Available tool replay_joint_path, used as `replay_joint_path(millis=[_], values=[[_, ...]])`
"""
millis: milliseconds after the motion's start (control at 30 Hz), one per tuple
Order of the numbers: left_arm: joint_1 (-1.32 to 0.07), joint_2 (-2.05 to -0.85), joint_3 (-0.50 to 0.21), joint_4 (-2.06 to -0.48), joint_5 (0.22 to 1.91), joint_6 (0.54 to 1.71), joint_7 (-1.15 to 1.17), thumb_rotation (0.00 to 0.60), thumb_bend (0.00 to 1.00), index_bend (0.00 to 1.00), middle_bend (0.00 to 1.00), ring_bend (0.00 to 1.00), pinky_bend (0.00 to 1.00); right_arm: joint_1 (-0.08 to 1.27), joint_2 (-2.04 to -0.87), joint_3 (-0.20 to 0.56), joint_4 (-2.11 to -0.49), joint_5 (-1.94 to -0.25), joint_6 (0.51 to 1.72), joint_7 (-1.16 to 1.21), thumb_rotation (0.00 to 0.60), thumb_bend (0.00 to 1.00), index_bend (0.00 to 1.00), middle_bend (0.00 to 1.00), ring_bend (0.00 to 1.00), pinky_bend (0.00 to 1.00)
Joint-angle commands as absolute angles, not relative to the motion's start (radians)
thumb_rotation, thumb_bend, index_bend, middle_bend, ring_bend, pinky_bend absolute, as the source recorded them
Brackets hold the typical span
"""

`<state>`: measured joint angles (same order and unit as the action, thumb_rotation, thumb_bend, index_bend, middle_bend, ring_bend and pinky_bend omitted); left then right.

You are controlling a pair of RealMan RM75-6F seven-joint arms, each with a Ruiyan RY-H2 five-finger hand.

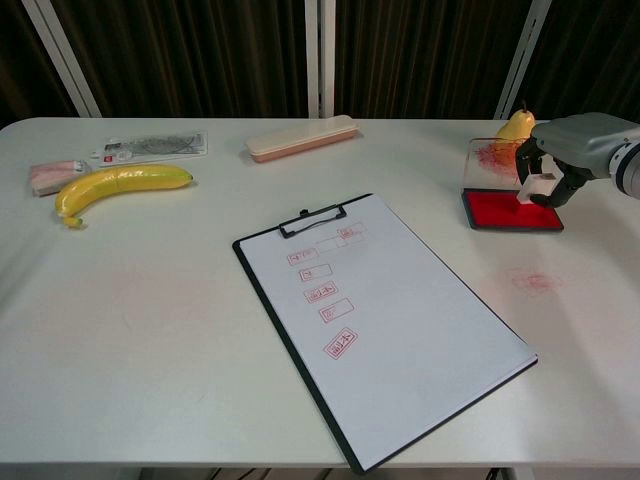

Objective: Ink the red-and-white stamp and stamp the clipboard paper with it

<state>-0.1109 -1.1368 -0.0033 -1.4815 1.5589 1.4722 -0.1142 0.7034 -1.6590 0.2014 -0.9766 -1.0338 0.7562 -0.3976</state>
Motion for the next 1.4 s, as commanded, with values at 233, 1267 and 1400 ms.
replay_joint_path(millis=[233, 1267, 1400], values=[[-0.109, -1.137, -0.003, -1.478, 1.557, 1.473, -0.117, 0.381, 0.07, 0.11, 0.08, 0.09, 0.18, 0.707, -1.701, 0.182, -0.914, -1.058, 0.76, -0.36, 0.6, 0.38, 0.72, 0.61, 0.78, 0.9], [-0.101, -1.125, -0.008, -1.5, 1.551, 1.489, -0.104, 0.381, 0.06, 0.11, 0.08, 0.09, 0.18, 0.75, -1.426, 0.037, -1.651, -1.491, 0.875, -0.468, 0.6, 0.38, 0.74, 0.63, 0.78, 0.9], [-0.097, -1.124, -0.007, -1.495, 1.551, 1.494, -0.11, 0.382, 0.06, 0.11, 0.08, 0.09, 0.18, 0.763, -1.46, -0.007, -1.625, -1.568, 0.864, -0.433, 0.6, 0.38, 0.75, 0.63, 0.78, 0.9]])
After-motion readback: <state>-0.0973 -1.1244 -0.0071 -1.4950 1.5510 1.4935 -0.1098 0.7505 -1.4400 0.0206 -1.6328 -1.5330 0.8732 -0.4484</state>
